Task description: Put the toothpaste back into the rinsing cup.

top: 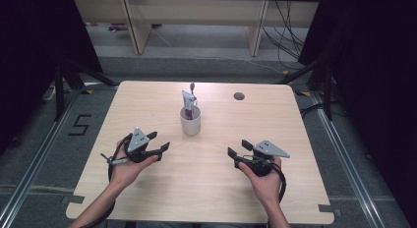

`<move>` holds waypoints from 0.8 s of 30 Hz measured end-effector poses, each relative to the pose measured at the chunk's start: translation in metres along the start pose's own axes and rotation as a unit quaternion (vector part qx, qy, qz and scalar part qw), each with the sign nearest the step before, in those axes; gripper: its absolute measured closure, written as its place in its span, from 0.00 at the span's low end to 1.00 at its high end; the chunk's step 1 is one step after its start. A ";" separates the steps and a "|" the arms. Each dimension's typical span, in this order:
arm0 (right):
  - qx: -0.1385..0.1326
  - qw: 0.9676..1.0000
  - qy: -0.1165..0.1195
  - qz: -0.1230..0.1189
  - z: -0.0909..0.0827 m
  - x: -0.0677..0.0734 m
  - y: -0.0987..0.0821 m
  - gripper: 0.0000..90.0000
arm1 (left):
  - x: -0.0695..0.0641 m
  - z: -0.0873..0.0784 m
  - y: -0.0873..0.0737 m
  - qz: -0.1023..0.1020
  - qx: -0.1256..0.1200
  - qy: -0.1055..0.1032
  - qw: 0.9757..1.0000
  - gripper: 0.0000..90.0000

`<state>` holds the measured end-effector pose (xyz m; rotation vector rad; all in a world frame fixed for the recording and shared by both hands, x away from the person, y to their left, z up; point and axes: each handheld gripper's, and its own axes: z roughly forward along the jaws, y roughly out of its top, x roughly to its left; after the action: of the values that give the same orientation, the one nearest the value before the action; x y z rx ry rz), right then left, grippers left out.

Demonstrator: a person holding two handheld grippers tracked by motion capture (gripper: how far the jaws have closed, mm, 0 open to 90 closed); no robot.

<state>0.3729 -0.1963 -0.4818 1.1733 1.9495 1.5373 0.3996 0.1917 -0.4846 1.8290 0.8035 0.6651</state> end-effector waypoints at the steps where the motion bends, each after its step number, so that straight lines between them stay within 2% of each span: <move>1: 0.001 1.000 -0.002 0.001 0.000 0.000 0.000 0.37 | -0.001 -0.001 -0.003 -0.001 -0.002 -0.002 1.000 0.40; 6: 0.005 1.000 -0.006 0.000 -0.001 0.001 0.001 0.37 | -0.006 -0.008 -0.016 -0.005 -0.001 0.000 1.000 0.40; 9: 0.005 1.000 0.000 -0.002 -0.001 0.001 0.000 0.37 | -0.007 -0.011 -0.022 -0.002 -0.009 -0.004 1.000 0.40; 12: 0.009 1.000 -0.007 -0.007 -0.001 0.001 0.000 0.37 | -0.007 -0.015 -0.030 -0.006 -0.014 -0.005 1.000 0.40; 13: 0.002 1.000 -0.004 -0.007 0.001 0.001 -0.001 0.37 | -0.007 -0.017 -0.031 -0.002 -0.009 -0.002 1.000 0.40; 15: 0.011 1.000 0.002 0.005 0.000 0.002 0.000 0.37 | -0.006 -0.019 -0.035 -0.004 -0.013 -0.001 1.000 0.40; 16: 0.008 1.000 -0.004 -0.007 0.000 0.001 0.000 0.37 | -0.005 -0.020 -0.037 -0.005 -0.012 0.000 1.000 0.40; 17: 0.009 1.000 0.002 0.006 0.001 0.002 -0.001 0.37 | -0.005 -0.021 -0.039 -0.008 -0.013 0.001 1.000 0.40; 18: 0.008 1.000 -0.001 0.000 0.001 0.002 -0.001 0.37 | -0.004 -0.022 -0.041 -0.015 -0.014 0.002 1.000 0.40; 19: 0.008 1.000 -0.002 -0.007 0.001 0.001 -0.001 0.37 | -0.003 -0.024 -0.042 -0.008 -0.012 0.006 1.000 0.40; 20: 0.009 1.000 -0.006 -0.006 0.001 0.001 -0.002 0.37 | -0.002 -0.025 -0.044 -0.010 -0.013 0.008 1.000 0.40; 21: 0.014 1.000 0.009 0.005 0.002 0.002 -0.003 0.37 | -0.001 -0.025 -0.045 -0.011 -0.016 0.009 1.000 0.40; 22: 0.010 1.000 0.001 -0.004 0.003 0.001 -0.003 0.37 | -0.001 -0.026 -0.046 -0.013 -0.015 0.012 1.000 0.40; 24: 0.013 1.000 -0.002 -0.005 0.003 0.001 -0.003 0.37 | -0.001 -0.026 -0.049 -0.020 -0.019 0.016 0.999 0.39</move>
<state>0.3733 -0.1934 -0.4858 1.1743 1.9757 1.5091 0.3690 0.2200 -0.5214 1.7671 0.8406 0.6810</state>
